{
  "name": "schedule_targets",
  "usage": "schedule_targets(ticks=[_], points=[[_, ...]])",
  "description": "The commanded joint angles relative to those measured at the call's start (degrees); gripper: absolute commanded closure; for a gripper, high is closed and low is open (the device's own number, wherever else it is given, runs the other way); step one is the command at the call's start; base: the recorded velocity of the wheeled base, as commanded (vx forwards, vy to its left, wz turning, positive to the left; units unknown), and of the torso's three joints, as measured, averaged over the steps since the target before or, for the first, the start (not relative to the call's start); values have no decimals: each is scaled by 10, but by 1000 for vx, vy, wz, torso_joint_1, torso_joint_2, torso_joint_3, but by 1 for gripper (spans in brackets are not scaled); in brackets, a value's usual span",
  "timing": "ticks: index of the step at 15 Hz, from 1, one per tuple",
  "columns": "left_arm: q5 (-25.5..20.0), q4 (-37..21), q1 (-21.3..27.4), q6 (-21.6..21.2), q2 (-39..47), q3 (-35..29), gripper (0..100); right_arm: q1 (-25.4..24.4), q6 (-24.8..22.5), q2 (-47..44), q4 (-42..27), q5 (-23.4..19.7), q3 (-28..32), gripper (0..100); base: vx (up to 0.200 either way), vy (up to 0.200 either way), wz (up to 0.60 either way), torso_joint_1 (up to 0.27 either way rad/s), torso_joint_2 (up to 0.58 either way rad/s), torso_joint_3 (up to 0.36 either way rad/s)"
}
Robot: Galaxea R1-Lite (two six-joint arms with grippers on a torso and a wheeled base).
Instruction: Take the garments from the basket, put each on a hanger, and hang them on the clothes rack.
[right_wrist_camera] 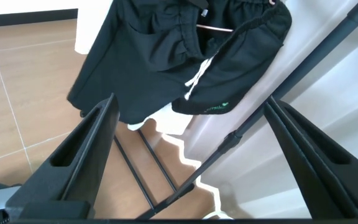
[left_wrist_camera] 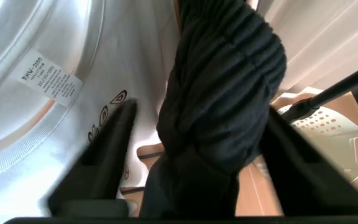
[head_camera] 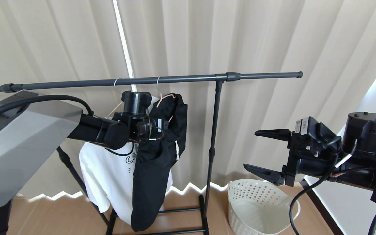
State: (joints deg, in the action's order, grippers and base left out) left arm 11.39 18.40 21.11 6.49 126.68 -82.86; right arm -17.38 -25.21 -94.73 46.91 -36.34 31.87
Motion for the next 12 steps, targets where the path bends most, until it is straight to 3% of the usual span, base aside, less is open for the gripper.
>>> schedule_targets(ticks=[1, 4, 9, 12], points=[[0, 0, 1, 0, -48, 31, 0, 0, 0, 2, 0, 0, 0, 0, 0, 0, 0, 0, 0, 0], [-1, 0, 2, -1, -101, 75, 0, 0, 0, 7, 0, 0, -1, 0, 0, 0, 0, 0, 0, 0], [-5, 2, 3, -2, -261, 241, 0, 3, 1, 26, 0, 16, -1, 0, 0, 0, 0, 0, 0, 0], [-5, 3, 4, -4, -349, 317, 0, 3, 4, 27, 0, 53, -1, 0, 0, 0, 0, 0, 0, 0]])
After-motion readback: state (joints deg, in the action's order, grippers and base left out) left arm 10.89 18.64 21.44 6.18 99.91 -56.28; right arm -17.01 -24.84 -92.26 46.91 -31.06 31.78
